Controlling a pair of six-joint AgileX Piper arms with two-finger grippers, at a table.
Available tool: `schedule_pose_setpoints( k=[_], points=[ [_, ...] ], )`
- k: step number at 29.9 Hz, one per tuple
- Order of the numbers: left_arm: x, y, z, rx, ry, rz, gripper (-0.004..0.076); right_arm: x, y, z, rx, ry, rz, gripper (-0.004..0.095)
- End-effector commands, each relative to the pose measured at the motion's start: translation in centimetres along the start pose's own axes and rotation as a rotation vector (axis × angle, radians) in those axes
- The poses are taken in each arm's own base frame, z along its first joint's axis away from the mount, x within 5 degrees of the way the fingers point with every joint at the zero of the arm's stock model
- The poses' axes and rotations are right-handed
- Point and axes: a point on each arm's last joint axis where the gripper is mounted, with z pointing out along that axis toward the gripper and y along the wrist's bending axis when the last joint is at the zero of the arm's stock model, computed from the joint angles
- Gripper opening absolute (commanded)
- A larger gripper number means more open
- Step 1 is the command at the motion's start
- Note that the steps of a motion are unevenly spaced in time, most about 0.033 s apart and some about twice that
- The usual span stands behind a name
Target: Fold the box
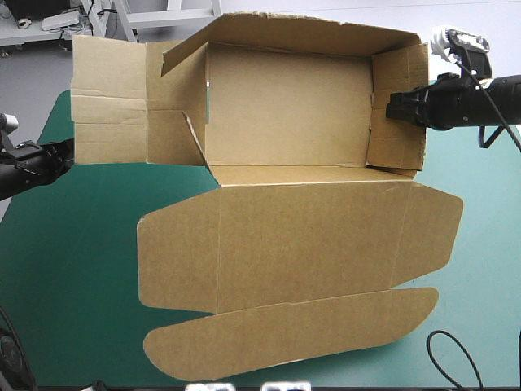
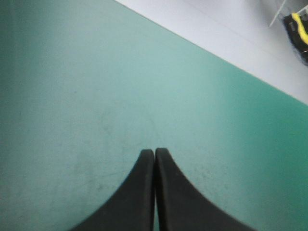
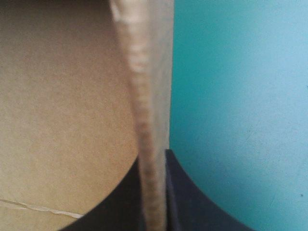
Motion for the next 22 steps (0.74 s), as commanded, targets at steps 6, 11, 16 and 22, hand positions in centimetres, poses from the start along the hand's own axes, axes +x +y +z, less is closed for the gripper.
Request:
schedule_pose_setpoints(
  k=[6, 11, 16, 22],
  points=[
    [-1.6, -3.8, -1.4, 0.329, -0.123, -0.056, -0.0009, -0.3, 4.3, -4.1, -0.207, -0.143, -0.035, -0.0018],
    [-1.3, -5.4, -2.1, 0.529, -0.086, -0.074, -0.0009, -0.3, 4.4, -4.2, -0.217, -0.147, -0.041, -0.0017],
    [-1.2, -7.1, -2.8, 0.639, -0.093, -0.077, -0.0009, -0.3, 4.5, -4.1, -0.220, -0.145, -0.047, -0.0017],
    [-0.3, -10.1, -3.0, 0.711, -0.050, -0.045, -0.0009, -0.3, 4.3, -4.0, -0.201, -0.148, -0.054, -0.0017]
  ],
)
